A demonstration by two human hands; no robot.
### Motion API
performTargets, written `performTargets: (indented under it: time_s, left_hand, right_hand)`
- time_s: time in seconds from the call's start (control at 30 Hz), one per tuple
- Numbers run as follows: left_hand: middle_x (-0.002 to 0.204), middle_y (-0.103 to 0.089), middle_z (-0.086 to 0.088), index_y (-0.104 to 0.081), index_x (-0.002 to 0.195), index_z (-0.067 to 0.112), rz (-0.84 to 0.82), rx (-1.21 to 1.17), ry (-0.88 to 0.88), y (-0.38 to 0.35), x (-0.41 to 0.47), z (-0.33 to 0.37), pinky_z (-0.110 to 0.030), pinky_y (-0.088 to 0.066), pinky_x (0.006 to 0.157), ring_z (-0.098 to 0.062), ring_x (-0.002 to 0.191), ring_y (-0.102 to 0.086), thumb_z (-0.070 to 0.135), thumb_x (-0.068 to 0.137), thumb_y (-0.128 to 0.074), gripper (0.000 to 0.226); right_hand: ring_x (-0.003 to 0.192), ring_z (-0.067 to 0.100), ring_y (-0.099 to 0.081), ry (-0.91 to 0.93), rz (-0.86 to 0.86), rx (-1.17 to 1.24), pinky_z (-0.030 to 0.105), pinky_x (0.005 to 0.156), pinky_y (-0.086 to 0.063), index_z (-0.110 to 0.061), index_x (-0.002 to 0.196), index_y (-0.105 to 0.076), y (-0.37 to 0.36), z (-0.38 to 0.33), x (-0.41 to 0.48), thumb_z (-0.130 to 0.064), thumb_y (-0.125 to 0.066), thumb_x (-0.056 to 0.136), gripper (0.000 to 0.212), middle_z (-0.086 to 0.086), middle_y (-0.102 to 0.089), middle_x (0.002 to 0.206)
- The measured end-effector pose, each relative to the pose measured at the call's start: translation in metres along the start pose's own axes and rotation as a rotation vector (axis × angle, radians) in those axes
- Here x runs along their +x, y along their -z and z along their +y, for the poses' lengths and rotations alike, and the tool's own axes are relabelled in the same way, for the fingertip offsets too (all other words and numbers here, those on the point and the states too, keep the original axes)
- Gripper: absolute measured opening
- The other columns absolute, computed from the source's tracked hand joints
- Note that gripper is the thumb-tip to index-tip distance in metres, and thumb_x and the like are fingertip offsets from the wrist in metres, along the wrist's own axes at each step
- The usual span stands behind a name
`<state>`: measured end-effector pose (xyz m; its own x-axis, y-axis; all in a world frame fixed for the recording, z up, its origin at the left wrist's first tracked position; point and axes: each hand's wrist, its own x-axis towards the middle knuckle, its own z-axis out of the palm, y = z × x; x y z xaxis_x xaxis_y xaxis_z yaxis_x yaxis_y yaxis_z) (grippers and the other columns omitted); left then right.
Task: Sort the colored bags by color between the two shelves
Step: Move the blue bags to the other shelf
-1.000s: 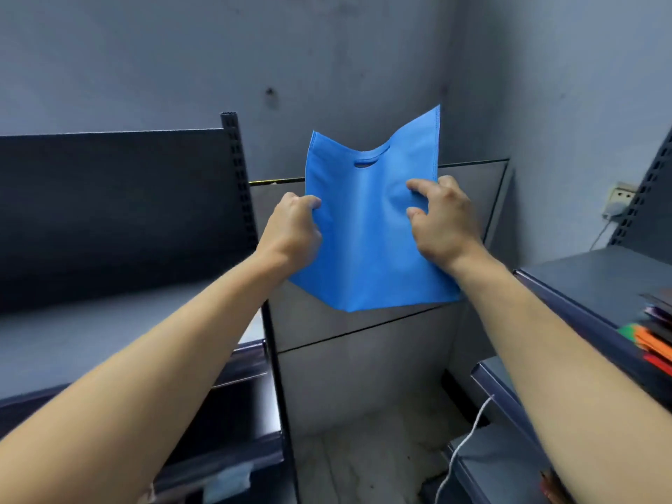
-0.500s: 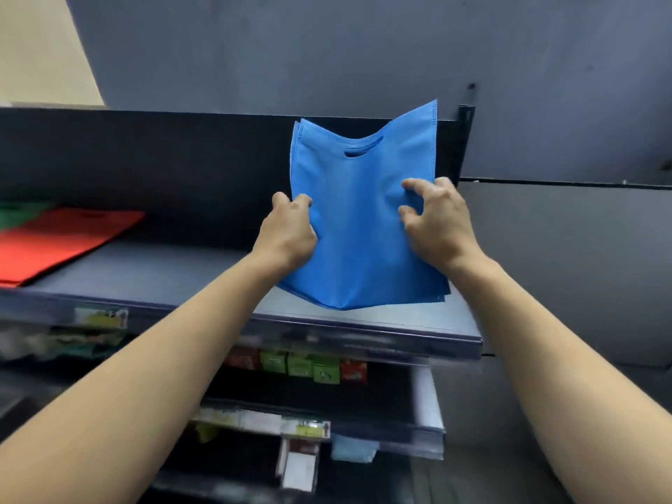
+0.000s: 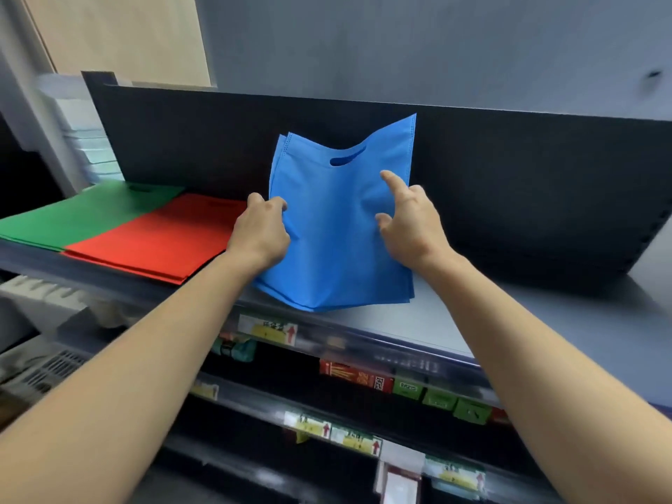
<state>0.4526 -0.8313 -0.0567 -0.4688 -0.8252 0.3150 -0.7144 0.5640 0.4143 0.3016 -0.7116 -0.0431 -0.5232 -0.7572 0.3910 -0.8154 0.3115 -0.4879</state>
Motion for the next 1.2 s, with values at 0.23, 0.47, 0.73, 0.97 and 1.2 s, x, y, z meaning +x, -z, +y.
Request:
performTargets:
  time_s: [0.23, 0.47, 0.73, 0.97, 1.2]
  left_hand:
    - [0.135, -0.037, -0.015, -0.046, 0.135, 0.01, -0.153, 0.061, 0.016, -0.008, 0.015, -0.046, -0.035, -0.039, 0.098, -0.035, 0.116, -0.05, 0.003, 0.092, -0.043, 0.044]
    - [0.136, -0.039, -0.014, -0.049, 0.133, 0.011, -0.215, 0.118, 0.011, -0.011, 0.035, -0.077, -0.035, -0.039, 0.099, -0.033, 0.119, -0.048, 0.002, 0.091, -0.043, 0.043]
    - [0.099, -0.054, -0.026, -0.034, 0.063, 0.017, -0.349, 0.11, -0.124, -0.02, 0.063, -0.114, -0.038, -0.04, 0.073, -0.036, 0.085, -0.047, -0.006, 0.08, -0.039, 0.029]
    - [0.061, -0.03, -0.002, -0.025, 0.057, 0.012, -0.446, 0.156, -0.238, -0.027, 0.086, -0.151, -0.03, -0.023, 0.054, -0.023, 0.064, -0.033, -0.002, 0.081, -0.048, 0.036]
    - [0.06, -0.027, -0.002, -0.024, 0.057, 0.012, -0.433, 0.069, -0.253, -0.033, 0.089, -0.159, -0.028, -0.02, 0.049, -0.02, 0.056, -0.026, -0.004, 0.081, -0.049, 0.038]
  right_hand:
    - [0.111, 0.032, -0.049, -0.036, -0.144, -0.063, 0.035, 0.087, -0.04, -0.015, 0.145, -0.026, -0.038, -0.01, 0.023, -0.016, -0.047, 0.095, 0.054, 0.015, -0.041, 0.13]
    - [0.116, 0.035, -0.047, -0.1, -0.225, -0.1, 0.038, 0.09, -0.041, -0.01, 0.136, -0.038, -0.067, -0.018, 0.038, -0.015, -0.049, 0.093, 0.044, 0.017, -0.042, 0.134]
    - [0.099, 0.032, -0.053, -0.298, -0.195, -0.188, 0.035, 0.071, -0.044, -0.006, 0.103, -0.054, -0.093, -0.034, 0.044, -0.01, -0.051, 0.088, 0.017, 0.015, -0.052, 0.121]
    - [0.069, 0.024, -0.042, -0.507, -0.193, -0.303, 0.025, 0.046, -0.027, -0.011, 0.067, -0.037, -0.118, -0.052, 0.038, -0.009, -0.055, 0.084, 0.026, 0.007, -0.047, 0.08]
    - [0.061, 0.019, -0.035, -0.605, -0.152, -0.316, 0.025, 0.047, -0.026, -0.01, 0.066, -0.034, -0.123, -0.059, 0.032, -0.005, -0.054, 0.086, 0.029, 0.006, -0.043, 0.077]
